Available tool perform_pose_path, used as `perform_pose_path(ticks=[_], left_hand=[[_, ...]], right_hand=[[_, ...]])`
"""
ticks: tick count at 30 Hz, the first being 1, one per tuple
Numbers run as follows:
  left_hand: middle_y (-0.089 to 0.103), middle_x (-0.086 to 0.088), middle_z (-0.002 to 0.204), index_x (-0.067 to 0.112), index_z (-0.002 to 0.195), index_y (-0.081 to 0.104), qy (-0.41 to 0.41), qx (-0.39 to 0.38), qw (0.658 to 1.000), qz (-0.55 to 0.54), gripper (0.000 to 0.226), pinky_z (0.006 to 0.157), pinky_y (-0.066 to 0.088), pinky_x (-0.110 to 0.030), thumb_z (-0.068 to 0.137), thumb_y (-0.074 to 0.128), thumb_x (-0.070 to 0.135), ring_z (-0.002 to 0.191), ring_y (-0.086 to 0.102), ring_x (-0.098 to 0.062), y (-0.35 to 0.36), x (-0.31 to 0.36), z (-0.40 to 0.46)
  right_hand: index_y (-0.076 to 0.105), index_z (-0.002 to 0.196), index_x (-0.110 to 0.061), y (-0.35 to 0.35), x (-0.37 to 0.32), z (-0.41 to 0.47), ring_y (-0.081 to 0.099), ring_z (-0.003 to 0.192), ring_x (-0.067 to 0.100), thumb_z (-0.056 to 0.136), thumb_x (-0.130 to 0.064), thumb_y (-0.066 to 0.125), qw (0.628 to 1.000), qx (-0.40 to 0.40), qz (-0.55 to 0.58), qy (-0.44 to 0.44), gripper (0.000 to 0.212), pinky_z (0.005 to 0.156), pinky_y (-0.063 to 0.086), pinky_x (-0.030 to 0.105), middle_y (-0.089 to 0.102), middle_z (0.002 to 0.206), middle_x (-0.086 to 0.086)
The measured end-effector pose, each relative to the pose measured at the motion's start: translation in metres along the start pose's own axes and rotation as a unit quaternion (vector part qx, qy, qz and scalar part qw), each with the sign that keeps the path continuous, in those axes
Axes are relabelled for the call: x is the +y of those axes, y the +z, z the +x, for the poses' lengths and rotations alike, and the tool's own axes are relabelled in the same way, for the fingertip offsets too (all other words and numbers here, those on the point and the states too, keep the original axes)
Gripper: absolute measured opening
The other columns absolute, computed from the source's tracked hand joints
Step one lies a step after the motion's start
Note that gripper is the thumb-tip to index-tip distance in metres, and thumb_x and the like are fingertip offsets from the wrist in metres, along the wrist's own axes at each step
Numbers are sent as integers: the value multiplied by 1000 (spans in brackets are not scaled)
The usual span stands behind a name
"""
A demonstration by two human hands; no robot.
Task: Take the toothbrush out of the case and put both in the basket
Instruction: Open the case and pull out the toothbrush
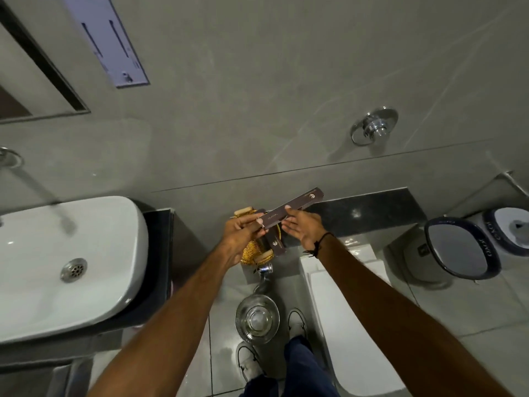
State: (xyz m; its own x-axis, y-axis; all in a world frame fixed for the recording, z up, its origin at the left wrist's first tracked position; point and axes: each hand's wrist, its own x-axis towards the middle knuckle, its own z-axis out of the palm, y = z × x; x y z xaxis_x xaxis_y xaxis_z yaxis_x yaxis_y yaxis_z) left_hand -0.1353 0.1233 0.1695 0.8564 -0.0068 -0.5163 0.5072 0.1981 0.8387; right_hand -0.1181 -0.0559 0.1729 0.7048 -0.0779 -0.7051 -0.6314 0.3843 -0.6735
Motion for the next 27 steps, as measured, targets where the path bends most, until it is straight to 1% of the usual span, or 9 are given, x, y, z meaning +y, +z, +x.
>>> perform_pose_path(ticks=[4, 6, 10, 12, 14, 17, 20, 22, 27], left_hand=[[71, -21, 126, -3, 127, 68, 23, 7, 1000, 20, 34, 70, 64, -21, 93, 65, -3, 89, 73, -18, -2, 9, -5], [70, -22, 127, -4, 126, 68, 26, 10, 1000, 8, 32, 70, 65, -22, 95, 61, -5, 98, 73, -25, -3, 14, -7], [69, -24, 126, 4, 108, 73, -1, 11, 996, -85, 27, 74, 66, -27, 99, 51, -9, 102, 72, -29, -6, 21, -9], [68, -22, 126, 6, 105, 73, -21, 8, 992, -124, 28, 79, 66, -31, 102, 47, -5, 105, 70, -28, -7, 24, -11], [69, -16, 118, 8, 105, 72, -45, 20, 983, -178, 25, 85, 64, -33, 104, 47, 6, 98, 70, -22, -6, 26, -10], [77, -10, 87, 8, 100, 66, -78, 45, 960, -266, 26, 66, 63, -28, 105, 46, 24, 75, 74, -18, -3, 29, -14], [69, -12, 86, 6, 110, 62, -110, 80, 941, -311, 30, 49, 58, -24, 104, 45, 30, 68, 67, -19, -2, 30, -16], [64, -11, 85, 6, 112, 61, -116, 104, 936, -317, 28, 44, 55, -22, 103, 46, 28, 64, 61, -17, -4, 31, -17], [55, -5, 72, 9, 87, 60, -127, 124, 923, -340, 29, 40, 51, -20, 103, 47, 29, 54, 53, -12, -10, 34, -15]], right_hand=[[64, 97, -10, 9, -7, -5, 72, 82, 19, 93, -19, 72, 1000, 2, 0, -26, 13, 60, 61, 24, 71, 93, 11], [62, 96, -10, 14, -11, -8, 72, 82, 20, 94, -17, 71, 999, 0, 11, -31, 12, 64, 60, 27, 70, 92, 12], [60, 94, -12, 25, -24, -18, 70, 82, 19, 95, -18, 70, 998, -19, -1, -53, 11, 69, 59, 28, 69, 95, 12], [64, 97, -9, 33, -30, -24, 73, 84, 21, 92, -19, 72, 992, 14, -36, -120, 13, 72, 62, 29, 73, 103, 14], [65, 104, -6, 44, -30, -33, 76, 90, 26, 89, -20, 76, 961, 70, -114, -242, 23, 75, 63, 31, 76, 104, 15], [64, 102, -8, 64, -18, -49, 75, 89, 22, 85, -24, 79, 884, 37, -284, -371, 27, 77, 64, 32, 77, 99, 10], [63, 105, -10, 76, -11, -59, 73, 89, 18, 85, -28, 79, 864, 24, -314, -393, 31, 77, 63, 30, 74, 99, 6], [62, 99, -14, 81, -12, -62, 69, 75, -2, 84, -28, 81, 844, 21, -332, -421, 27, 65, 57, 12, 72, 90, -5], [60, 97, -20, 90, -18, -66, 66, 66, -4, 85, -31, 79, 817, 11, -323, -478, 25, 57, 51, 7, 65, 80, -14]])
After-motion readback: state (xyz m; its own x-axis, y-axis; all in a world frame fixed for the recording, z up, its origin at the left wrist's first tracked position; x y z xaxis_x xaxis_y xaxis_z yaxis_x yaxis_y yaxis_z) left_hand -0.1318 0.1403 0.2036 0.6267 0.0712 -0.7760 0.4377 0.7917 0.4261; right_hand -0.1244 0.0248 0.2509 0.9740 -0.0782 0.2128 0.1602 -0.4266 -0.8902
